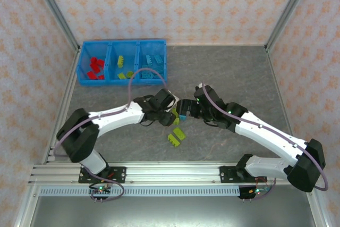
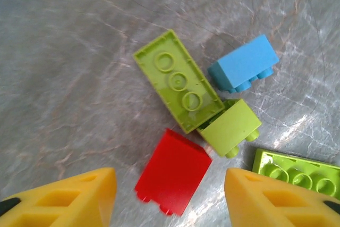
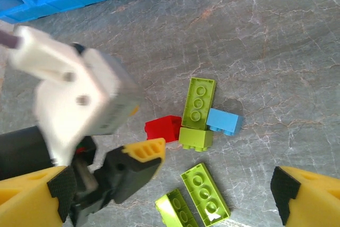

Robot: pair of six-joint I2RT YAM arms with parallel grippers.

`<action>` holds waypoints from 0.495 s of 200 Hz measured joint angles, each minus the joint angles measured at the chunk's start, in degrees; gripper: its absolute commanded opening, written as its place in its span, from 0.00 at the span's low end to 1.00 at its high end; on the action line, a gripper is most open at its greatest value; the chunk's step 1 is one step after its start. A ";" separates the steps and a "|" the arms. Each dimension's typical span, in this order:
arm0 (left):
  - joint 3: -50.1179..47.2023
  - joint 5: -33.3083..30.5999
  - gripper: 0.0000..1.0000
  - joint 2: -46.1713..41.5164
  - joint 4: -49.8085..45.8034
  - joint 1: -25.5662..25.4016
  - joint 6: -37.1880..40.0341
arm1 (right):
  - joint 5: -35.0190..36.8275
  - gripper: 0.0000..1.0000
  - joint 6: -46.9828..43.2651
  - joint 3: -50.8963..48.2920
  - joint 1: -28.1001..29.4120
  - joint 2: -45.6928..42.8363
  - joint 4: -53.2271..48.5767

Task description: Sort the legos into containers by color

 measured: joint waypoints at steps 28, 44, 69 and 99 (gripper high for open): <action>1.53 1.33 0.60 5.60 0.22 0.02 2.56 | 0.42 0.96 0.00 -0.15 0.00 -0.22 -0.92; 2.10 1.29 0.60 6.47 0.90 0.02 3.15 | 0.83 0.96 0.02 -0.76 0.00 -0.66 -1.27; 2.40 1.27 0.56 8.50 2.12 0.24 3.63 | 1.22 0.96 0.04 -0.85 0.00 -1.25 -1.53; 2.40 1.27 0.52 10.75 2.60 0.66 4.00 | 1.22 0.97 0.02 -0.85 0.00 -1.73 -1.62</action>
